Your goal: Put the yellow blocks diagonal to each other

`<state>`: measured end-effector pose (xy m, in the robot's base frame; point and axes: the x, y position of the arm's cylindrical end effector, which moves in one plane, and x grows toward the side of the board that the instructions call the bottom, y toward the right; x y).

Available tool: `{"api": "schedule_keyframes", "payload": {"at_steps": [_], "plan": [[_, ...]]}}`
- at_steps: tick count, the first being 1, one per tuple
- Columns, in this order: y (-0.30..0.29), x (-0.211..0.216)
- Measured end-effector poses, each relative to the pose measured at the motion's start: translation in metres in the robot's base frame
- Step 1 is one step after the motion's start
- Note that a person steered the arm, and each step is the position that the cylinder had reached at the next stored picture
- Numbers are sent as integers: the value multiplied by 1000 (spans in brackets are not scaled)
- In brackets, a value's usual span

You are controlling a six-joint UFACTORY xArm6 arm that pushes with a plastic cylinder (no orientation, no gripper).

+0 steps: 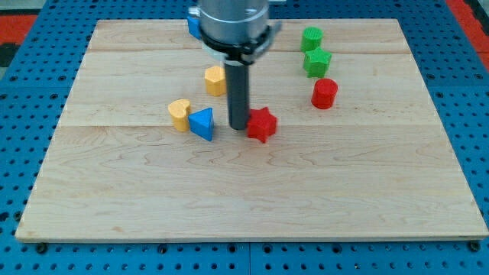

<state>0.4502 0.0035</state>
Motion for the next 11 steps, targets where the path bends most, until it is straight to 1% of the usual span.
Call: {"api": "schedule_keyframes", "payload": {"at_steps": [1, 2, 3, 4, 6, 7, 8, 9, 10, 11], "plan": [[53, 4], [89, 5], [33, -8], [10, 60], [-88, 31], [-114, 10], [-108, -18], [-88, -31], [-75, -31], [-76, -55]]}}
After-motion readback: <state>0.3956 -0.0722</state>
